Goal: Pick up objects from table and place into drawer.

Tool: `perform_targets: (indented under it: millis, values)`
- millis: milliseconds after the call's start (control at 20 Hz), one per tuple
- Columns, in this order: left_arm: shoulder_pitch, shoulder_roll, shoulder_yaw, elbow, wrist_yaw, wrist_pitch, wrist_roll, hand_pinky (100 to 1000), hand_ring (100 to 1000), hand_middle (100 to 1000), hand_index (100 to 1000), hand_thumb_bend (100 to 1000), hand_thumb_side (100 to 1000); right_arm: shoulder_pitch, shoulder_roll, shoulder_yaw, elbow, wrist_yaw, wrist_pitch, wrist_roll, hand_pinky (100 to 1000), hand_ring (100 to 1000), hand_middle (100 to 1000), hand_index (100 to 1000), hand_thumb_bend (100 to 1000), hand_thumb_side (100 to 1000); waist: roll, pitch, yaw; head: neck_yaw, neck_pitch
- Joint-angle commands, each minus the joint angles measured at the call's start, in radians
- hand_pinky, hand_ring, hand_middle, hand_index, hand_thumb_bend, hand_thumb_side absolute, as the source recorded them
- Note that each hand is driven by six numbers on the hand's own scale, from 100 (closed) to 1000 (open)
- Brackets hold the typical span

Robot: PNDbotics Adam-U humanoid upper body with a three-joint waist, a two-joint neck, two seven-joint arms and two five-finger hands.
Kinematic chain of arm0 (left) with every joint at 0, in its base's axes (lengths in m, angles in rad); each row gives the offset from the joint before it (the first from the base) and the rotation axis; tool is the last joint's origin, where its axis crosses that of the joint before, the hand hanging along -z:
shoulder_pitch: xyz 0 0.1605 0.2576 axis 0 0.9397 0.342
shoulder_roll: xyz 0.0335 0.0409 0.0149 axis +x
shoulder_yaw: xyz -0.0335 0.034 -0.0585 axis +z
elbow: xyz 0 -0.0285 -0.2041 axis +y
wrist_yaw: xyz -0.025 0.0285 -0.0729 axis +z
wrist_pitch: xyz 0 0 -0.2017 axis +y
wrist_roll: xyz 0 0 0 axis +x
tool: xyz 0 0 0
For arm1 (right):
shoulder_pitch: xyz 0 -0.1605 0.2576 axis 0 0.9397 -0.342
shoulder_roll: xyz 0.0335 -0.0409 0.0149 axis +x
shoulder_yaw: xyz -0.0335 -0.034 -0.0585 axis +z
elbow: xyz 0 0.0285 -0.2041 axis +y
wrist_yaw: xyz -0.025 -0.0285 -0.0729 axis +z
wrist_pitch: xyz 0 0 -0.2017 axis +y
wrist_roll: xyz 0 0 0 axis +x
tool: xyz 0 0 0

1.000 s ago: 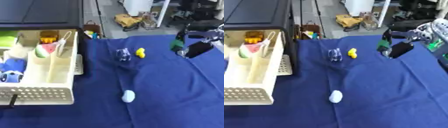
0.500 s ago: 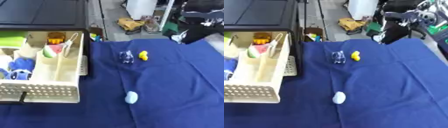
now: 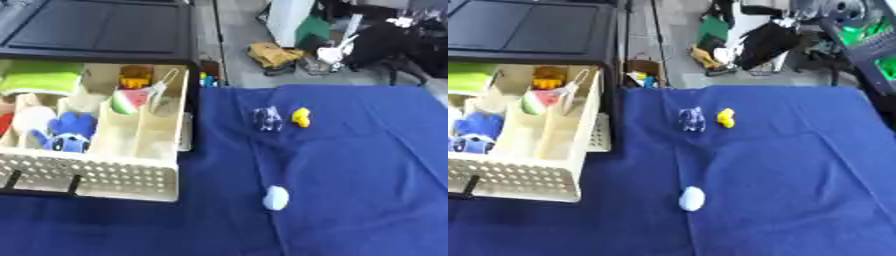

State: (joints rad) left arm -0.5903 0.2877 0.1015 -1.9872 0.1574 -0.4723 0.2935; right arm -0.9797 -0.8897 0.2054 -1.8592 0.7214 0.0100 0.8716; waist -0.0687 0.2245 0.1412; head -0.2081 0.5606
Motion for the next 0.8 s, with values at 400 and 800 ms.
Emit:
perform_targets:
  millis: [400,800]
  values:
    - [-0.021,-0.002,-0.003,-0.013,0.017,0.001,-0.016,484,567,608,756,320,1000,-0.232,0.216,0.070,0.112,0.009,-0.023,0.035,862,898,579,604,100,692,-0.005,-0.021,0.032,-0.008,0.004]
    - [-0.024,-0.003,-0.001,-0.013,0.017,0.001,-0.015,484,567,609,756,319,1000,-0.334,0.403,0.091,0.228,0.070,-0.044,0.035,861,893,564,589,100,691,-0.009,-0.015,0.045,-0.004,0.001]
